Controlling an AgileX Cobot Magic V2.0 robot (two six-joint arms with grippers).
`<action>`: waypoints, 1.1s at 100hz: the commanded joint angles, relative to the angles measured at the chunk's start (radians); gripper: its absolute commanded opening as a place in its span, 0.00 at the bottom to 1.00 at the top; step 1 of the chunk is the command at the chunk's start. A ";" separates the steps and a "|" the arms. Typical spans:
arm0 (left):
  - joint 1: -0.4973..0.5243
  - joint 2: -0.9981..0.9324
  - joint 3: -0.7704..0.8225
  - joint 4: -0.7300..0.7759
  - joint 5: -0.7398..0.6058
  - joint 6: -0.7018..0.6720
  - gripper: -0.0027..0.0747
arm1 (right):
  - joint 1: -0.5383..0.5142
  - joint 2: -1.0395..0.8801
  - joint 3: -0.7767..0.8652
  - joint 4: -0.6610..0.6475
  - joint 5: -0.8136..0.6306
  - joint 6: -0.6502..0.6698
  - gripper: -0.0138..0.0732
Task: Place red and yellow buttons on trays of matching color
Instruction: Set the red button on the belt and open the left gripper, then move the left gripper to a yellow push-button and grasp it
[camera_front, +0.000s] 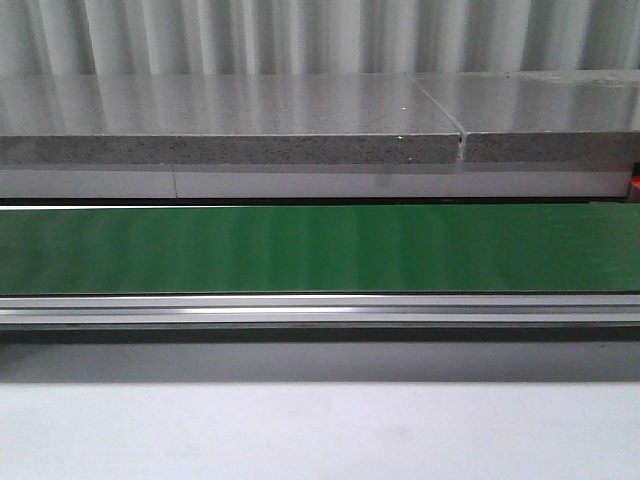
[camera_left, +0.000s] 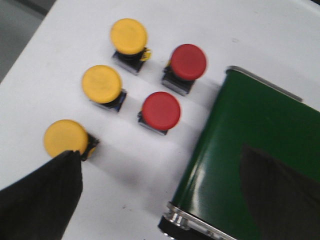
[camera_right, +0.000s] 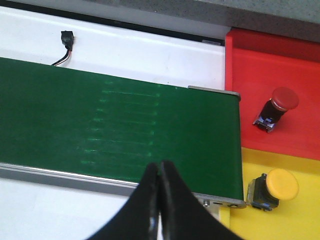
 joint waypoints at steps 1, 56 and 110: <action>0.056 -0.030 0.013 0.002 -0.091 -0.049 0.80 | 0.000 -0.004 -0.023 0.003 -0.061 -0.009 0.08; 0.162 0.169 0.067 0.009 -0.179 -0.102 0.80 | 0.000 -0.004 -0.023 0.003 -0.061 -0.009 0.08; 0.162 0.279 0.026 0.009 -0.223 -0.102 0.80 | 0.000 -0.004 -0.023 0.003 -0.061 -0.009 0.08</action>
